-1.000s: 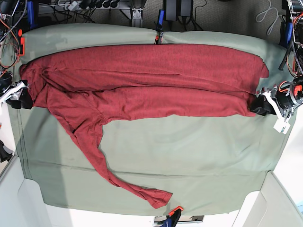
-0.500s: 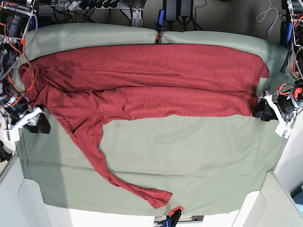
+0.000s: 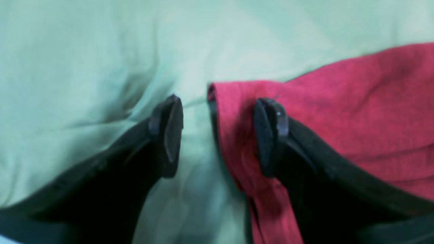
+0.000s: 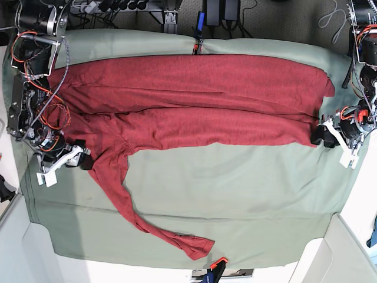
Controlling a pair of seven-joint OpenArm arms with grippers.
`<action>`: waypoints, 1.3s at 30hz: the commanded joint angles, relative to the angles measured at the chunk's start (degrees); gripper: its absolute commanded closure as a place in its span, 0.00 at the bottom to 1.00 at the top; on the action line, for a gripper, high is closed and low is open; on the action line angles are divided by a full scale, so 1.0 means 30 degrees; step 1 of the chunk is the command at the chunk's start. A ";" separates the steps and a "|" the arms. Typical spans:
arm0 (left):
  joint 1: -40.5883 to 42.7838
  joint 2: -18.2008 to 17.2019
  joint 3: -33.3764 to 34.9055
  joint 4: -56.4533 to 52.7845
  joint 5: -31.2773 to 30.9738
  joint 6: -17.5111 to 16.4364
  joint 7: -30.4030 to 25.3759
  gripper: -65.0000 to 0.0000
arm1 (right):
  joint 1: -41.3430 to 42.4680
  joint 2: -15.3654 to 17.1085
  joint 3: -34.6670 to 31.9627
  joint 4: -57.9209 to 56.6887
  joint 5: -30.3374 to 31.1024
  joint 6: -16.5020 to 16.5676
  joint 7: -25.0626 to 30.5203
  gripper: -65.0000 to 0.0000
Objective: Fold the T-shirt properly
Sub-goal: 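Release with the right gripper and regrasp the folded edge near the sleeve, then pull the folded edge with the right gripper to tidy the fold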
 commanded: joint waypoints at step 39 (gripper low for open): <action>0.0095 -0.1020 0.0379 0.2820 -0.1654 -0.0616 0.0831 1.00 | -0.0109 0.1953 -0.1807 0.3985 0.0044 0.1093 0.0007 1.00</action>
